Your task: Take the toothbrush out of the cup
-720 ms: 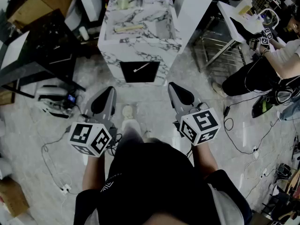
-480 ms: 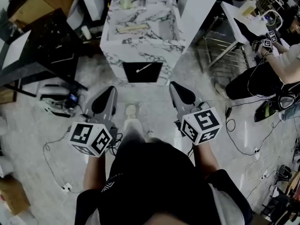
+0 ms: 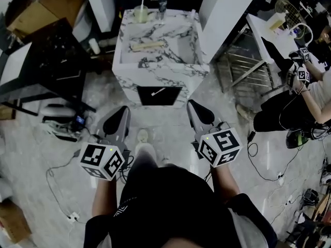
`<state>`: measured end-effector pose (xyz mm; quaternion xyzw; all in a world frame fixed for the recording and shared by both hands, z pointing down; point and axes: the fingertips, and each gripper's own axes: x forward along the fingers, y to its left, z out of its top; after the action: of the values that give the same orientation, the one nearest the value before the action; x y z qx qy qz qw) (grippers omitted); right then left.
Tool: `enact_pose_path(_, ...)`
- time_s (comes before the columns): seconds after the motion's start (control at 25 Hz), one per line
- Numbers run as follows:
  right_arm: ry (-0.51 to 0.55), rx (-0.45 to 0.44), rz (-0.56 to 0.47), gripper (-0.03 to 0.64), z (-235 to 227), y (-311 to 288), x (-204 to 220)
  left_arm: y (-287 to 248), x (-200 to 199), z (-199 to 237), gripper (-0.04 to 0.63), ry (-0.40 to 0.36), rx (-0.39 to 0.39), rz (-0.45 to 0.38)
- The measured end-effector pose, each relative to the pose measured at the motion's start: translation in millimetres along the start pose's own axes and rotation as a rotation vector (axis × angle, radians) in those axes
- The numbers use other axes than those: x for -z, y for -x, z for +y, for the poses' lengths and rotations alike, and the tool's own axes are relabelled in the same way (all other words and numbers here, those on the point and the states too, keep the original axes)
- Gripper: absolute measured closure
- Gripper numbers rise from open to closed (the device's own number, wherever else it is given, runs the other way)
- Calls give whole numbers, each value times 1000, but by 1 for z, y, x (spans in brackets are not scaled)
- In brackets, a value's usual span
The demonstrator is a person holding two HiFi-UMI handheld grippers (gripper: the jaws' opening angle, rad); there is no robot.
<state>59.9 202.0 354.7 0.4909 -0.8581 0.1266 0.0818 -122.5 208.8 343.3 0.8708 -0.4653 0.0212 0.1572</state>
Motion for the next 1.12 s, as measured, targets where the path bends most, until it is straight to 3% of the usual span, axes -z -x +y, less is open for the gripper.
enact_pose_path(0.8, 15, 20, 85, 614, -17, -147, -46, -99, -52, 126, 578, -35, -19, 62)
enact_pose_path(1.12, 12, 49, 107, 614, -7, -191, -54, -127, -61, 165, 514, -11, 39, 84)
